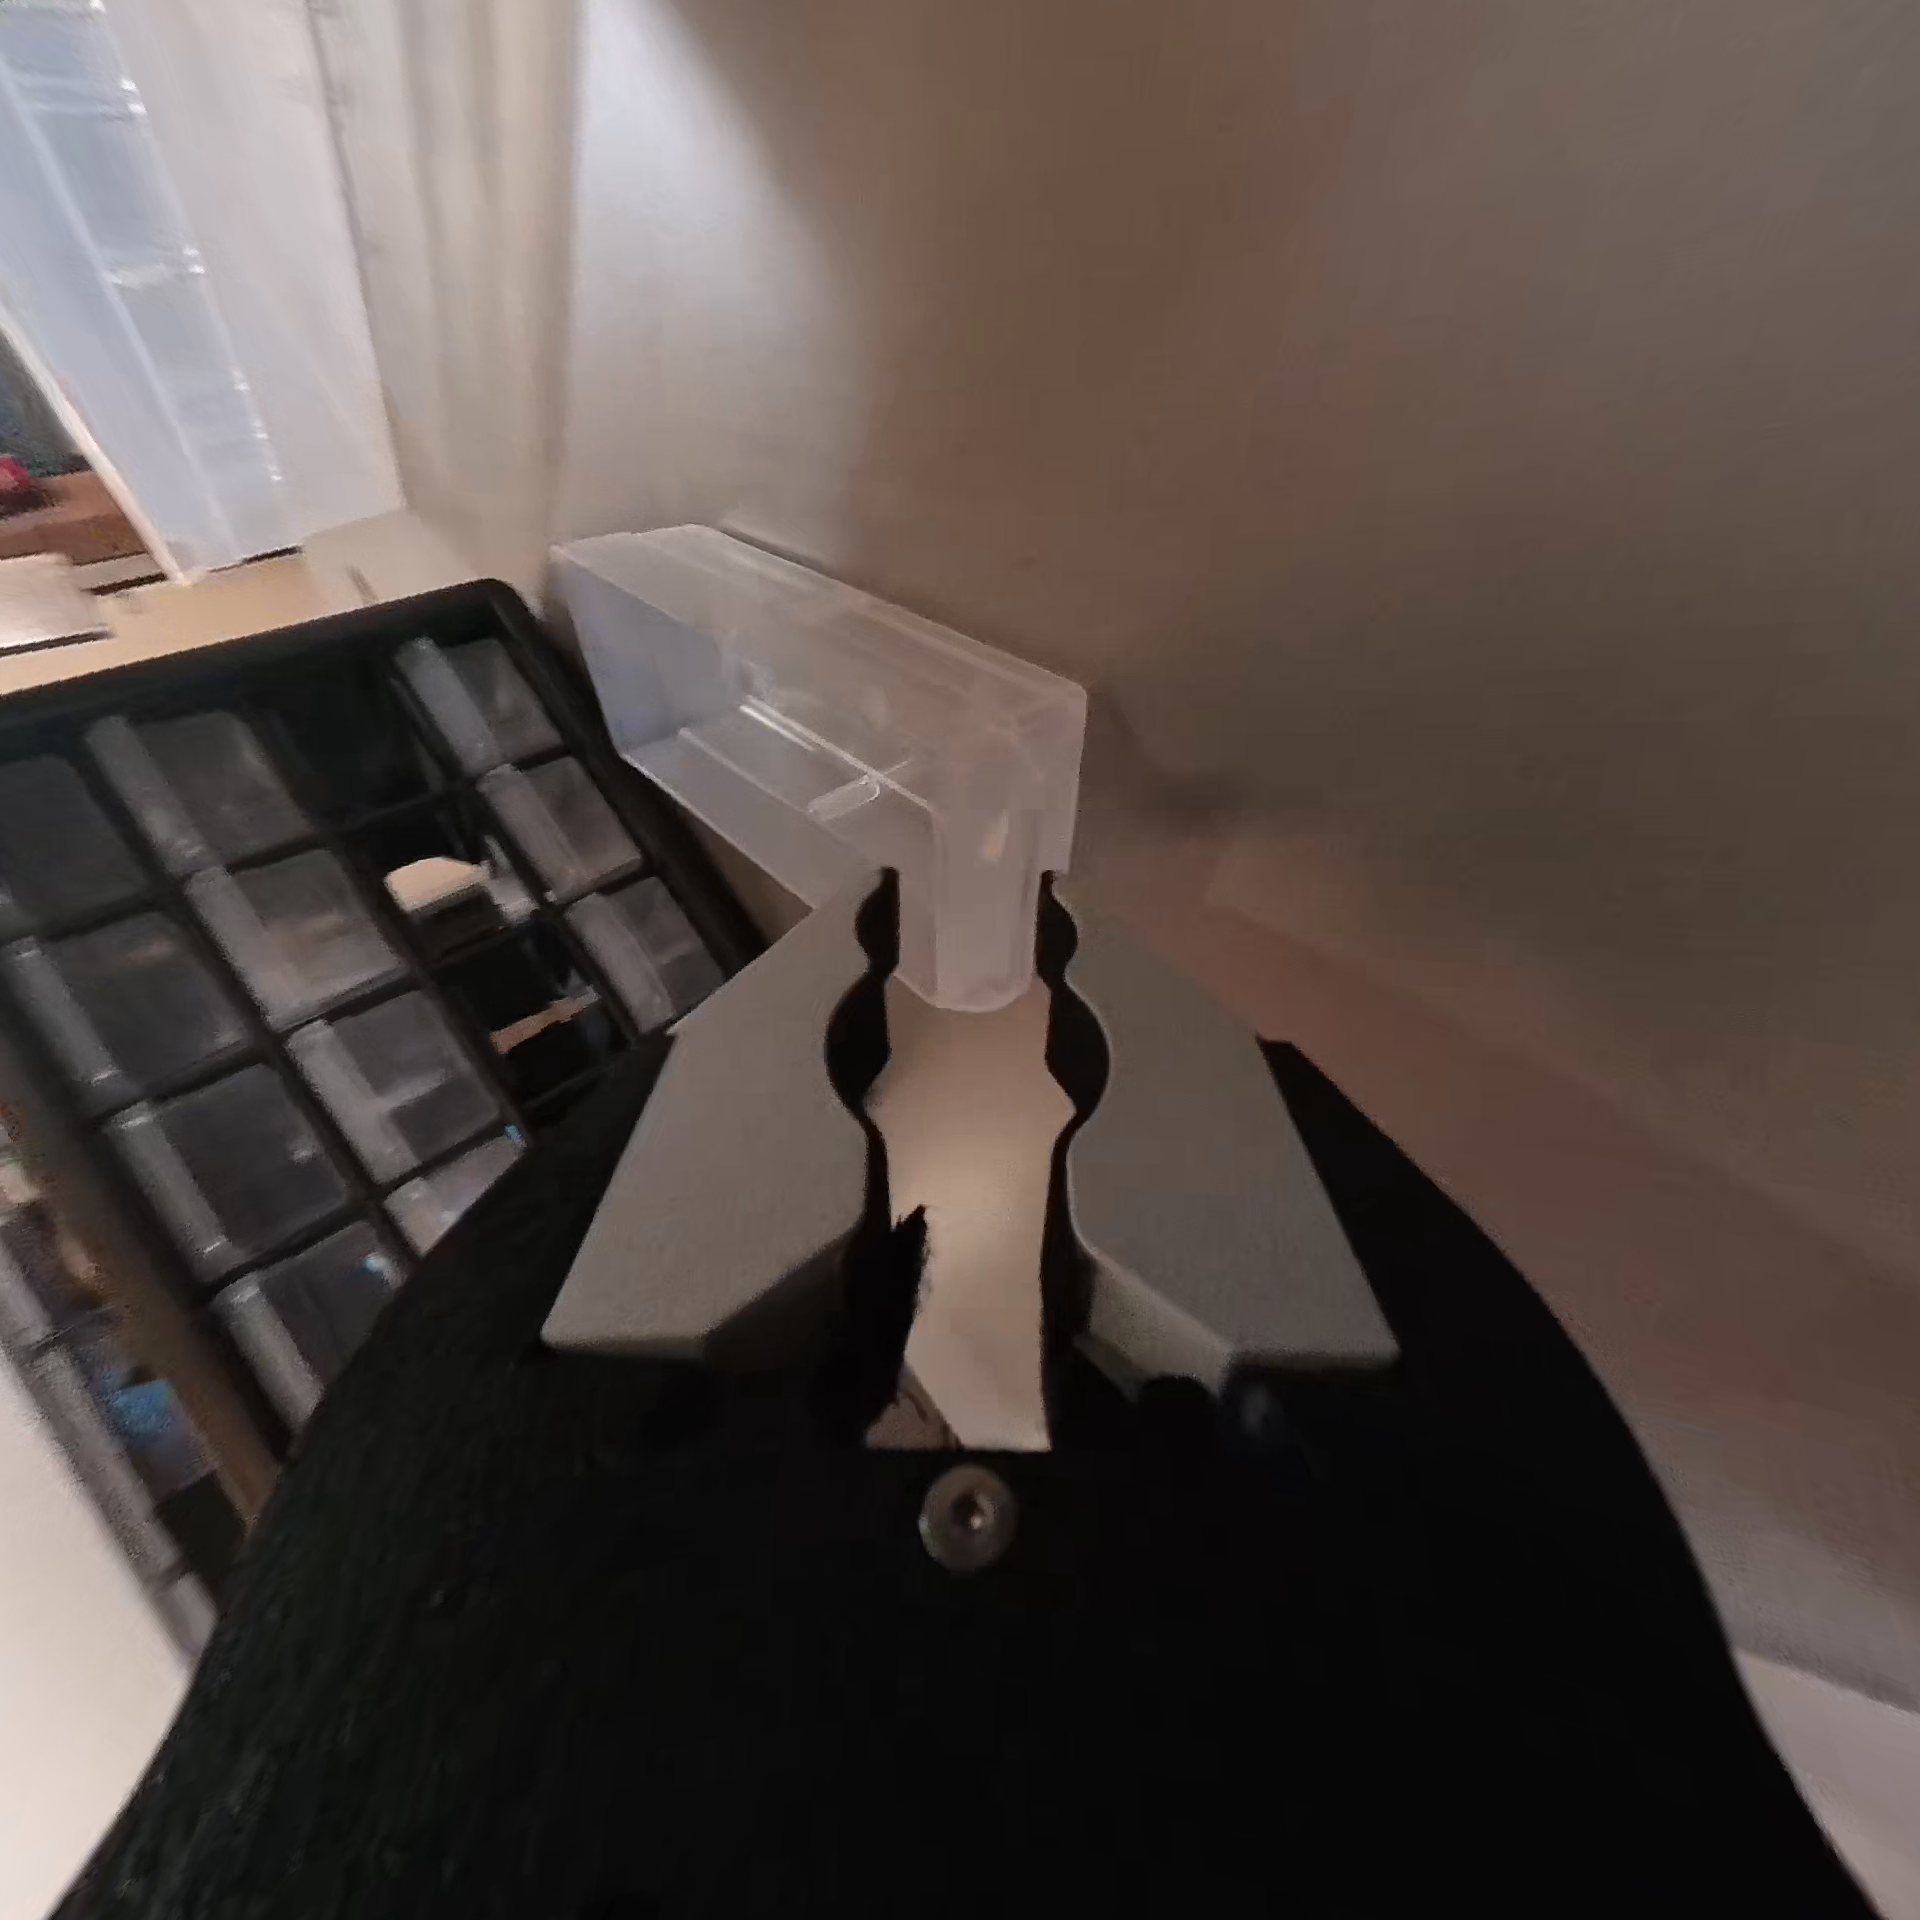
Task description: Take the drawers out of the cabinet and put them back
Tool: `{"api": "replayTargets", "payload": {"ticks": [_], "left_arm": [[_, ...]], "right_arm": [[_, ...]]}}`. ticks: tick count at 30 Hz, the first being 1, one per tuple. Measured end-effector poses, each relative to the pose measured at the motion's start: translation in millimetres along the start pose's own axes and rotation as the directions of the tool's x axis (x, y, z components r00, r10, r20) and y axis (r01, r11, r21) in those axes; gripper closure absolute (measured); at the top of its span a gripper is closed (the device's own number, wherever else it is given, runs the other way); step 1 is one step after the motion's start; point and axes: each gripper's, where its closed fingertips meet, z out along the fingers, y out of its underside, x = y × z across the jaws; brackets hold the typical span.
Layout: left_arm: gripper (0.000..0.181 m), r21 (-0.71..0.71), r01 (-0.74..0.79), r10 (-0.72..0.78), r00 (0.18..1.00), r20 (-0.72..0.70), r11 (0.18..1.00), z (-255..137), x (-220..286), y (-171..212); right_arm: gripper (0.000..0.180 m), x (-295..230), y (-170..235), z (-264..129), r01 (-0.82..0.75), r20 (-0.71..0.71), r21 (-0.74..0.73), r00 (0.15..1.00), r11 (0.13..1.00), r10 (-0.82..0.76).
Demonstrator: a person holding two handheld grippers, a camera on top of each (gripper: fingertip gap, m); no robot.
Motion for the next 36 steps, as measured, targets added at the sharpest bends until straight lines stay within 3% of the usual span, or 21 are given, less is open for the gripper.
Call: {"api": "replayTargets", "payload": {"ticks": [1, 8, 11, 18, 22, 30, 36], "left_arm": [[0.163, -0.006, -0.007, 0.007, 0.999, 0.037, 1.0, 1, -2, 0], [0.165, -0.063, 0.031, -0.021, 0.988, 0.153, 0.998, 5, -4, -3], [0.165, -0.094, 0.093, -0.072, 0.975, 0.208, 0.991, 4, -11, 0], [0.165, -0.138, 0.3, -0.238, 0.908, 0.344, 0.944, -7, -36, 19], [0.165, -0.183, 0.356, -0.289, 0.905, 0.313, 0.916, -10, -37, 23], [0.165, -0.266, 0.559, -0.492, 0.825, 0.28, 0.786, -19, -52, 43], [0.165, -0.397, 0.577, -0.525, 0.816, 0.242, 0.714, -22, -63, 57]], "right_arm": [[0.149, 0, 0, 0, 0.0, -0.001, -0.002, 1.0, 1.0, 0.0], [0.144, -10, -15, -11, 0.063, 0.021, 0.05, 0.998, 0.997, -0.064], [0.136, -20, -17, -24, 0.192, 0.053, 0.064, 0.979, 0.979, -0.195], [0.133, -26, 14, -27, 0.479, 0.077, -0.078, 0.877, 0.874, -0.474], [0.14, -23, 31, -18, 0.534, 0.087, -0.164, 0.845, 0.829, -0.527], [0.145, -24, 32, -17, 0.537, 0.092, -0.167, 0.843, 0.827, -0.53], [0.145, -24, 32, -17, 0.532, 0.093, -0.168, 0.847, 0.83, -0.524]]}}
